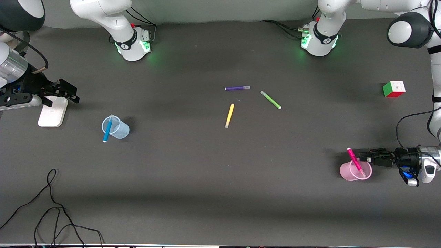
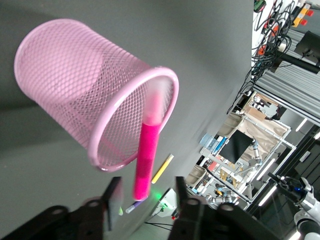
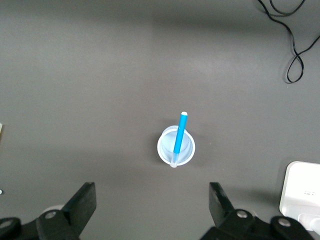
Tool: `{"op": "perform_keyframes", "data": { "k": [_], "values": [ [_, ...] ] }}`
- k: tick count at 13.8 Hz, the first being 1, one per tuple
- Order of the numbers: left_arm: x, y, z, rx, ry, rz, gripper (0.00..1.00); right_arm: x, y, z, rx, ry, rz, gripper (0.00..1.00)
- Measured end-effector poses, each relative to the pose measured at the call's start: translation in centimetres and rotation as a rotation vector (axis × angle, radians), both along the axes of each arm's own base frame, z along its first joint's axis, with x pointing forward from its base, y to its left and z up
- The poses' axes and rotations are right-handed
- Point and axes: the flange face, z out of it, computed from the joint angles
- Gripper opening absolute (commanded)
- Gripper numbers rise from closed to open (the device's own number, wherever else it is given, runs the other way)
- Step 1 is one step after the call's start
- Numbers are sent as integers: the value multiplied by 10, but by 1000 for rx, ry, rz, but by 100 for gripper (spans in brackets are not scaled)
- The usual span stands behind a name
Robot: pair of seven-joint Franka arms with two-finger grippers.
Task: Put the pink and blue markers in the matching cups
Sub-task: 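Open the left gripper to drop the pink marker into the pink cup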
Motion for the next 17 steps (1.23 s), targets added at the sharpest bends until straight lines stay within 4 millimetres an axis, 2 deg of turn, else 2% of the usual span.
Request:
{"op": "perform_keyframes", "data": {
  "k": [5, 7, 9, 10, 12, 15, 17],
  "values": [
    [4, 2, 8, 4, -33, -6, 100, 0, 8, -2, -2, 4, 10, 100],
    [8, 3, 20, 22, -52, -16, 100, 0, 8, -1, -1, 2, 10, 100],
    [10, 4, 40, 84, -69, -56, 100, -2, 9, -1, -2, 17, 13, 100],
    [10, 2, 56, 133, -77, -90, 100, -5, 13, 0, -3, 33, 16, 100],
    [14, -14, 100, 250, -105, -167, 100, -11, 23, 10, -7, 65, -2, 100],
    [11, -60, 177, 485, -168, -278, 100, -14, 28, 24, -7, 63, -20, 100],
    [-4, -98, 216, 655, -217, -324, 100, -14, 28, 24, -8, 63, -23, 100]
  ]
}}
